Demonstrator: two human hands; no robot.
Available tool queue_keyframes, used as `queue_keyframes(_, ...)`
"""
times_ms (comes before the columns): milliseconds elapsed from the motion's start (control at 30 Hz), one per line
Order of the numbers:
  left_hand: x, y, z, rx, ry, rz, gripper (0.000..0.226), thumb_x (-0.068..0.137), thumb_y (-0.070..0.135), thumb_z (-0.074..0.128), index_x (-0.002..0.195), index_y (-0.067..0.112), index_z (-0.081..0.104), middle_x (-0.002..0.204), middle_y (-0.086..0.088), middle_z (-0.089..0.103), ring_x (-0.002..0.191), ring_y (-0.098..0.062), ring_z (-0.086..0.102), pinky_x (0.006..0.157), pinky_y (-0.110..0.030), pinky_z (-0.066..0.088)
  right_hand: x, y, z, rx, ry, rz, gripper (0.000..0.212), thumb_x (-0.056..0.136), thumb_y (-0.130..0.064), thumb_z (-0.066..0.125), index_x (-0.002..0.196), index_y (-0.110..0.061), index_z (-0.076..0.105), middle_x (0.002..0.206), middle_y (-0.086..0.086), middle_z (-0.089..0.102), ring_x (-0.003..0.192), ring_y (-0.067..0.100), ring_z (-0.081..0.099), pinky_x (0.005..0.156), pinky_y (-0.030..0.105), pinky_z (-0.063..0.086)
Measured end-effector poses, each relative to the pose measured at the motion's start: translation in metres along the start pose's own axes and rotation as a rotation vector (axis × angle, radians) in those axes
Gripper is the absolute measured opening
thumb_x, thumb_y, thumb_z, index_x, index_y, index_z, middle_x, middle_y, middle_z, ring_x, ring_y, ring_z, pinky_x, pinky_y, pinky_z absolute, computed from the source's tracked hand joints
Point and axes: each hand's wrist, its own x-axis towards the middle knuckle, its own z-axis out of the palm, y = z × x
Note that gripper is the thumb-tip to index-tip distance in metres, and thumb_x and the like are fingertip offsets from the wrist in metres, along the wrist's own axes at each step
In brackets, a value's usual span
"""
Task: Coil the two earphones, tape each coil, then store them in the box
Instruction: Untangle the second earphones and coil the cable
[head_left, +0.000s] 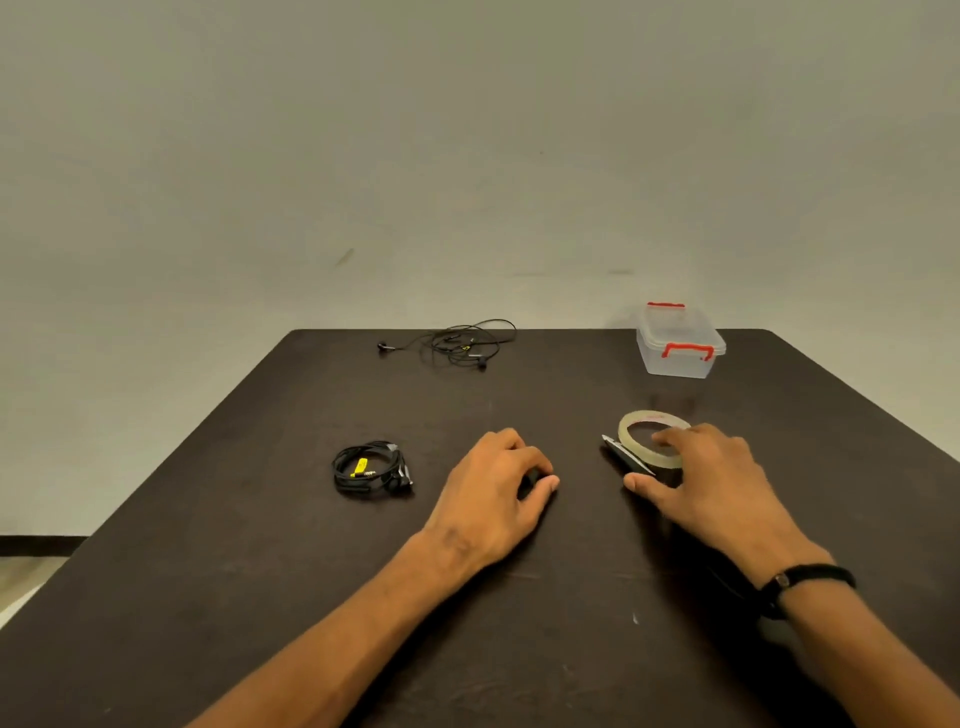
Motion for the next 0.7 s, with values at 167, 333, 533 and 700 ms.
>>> queue_keyframes(167,0.03,-0.016,0.012,0.03,0.084,-0.14,0.017,0.098,0.035,0.063,0.105,0.022,0.072,0.101,0.001,0.057,0.103,-0.021,0.054,0.087,-0.036,0.051,0.006,-0.069,0.034,-0.017,0.13,-0.255,0.034,0.095,-0.042,0.067,0.121,-0.021,0.066,0.123,0.007,0.06,0.117,0.032,0.054,0.097,0.046,0.049)
queue_keyframes(333,0.05,-0.06,0.001,0.059,0.155,-0.32,0.018,0.1,0.019,0.057,0.106,0.013,0.073,0.109,-0.009,0.06,0.106,-0.029,0.056,0.086,-0.039,0.049,0.055,-0.135,0.079,0.214,0.074,-0.362,0.023,0.102,-0.012,0.048,0.113,-0.011,0.069,0.116,0.01,0.059,0.112,0.032,0.052,0.095,0.042,0.048)
queue_keyframes(533,0.053,-0.099,-0.014,0.137,0.189,-0.401,0.022,0.102,0.021,0.054,0.109,0.01,0.071,0.11,-0.012,0.06,0.107,-0.03,0.055,0.085,-0.039,0.047,0.114,-0.179,0.095,0.207,0.14,-0.331,0.041,0.104,-0.017,0.051,0.145,-0.014,0.05,0.144,0.011,0.051,0.127,0.034,0.047,0.105,0.045,0.043)
queue_keyframes(700,0.058,-0.129,-0.026,0.172,0.226,-0.541,0.023,0.104,0.023,0.054,0.114,0.012,0.071,0.115,-0.011,0.059,0.109,-0.029,0.055,0.086,-0.037,0.048,0.154,-0.202,0.103,0.122,0.122,-0.345,0.051,0.108,-0.027,0.045,0.157,-0.019,0.035,0.166,0.003,0.03,0.147,0.033,0.029,0.114,0.057,0.035)
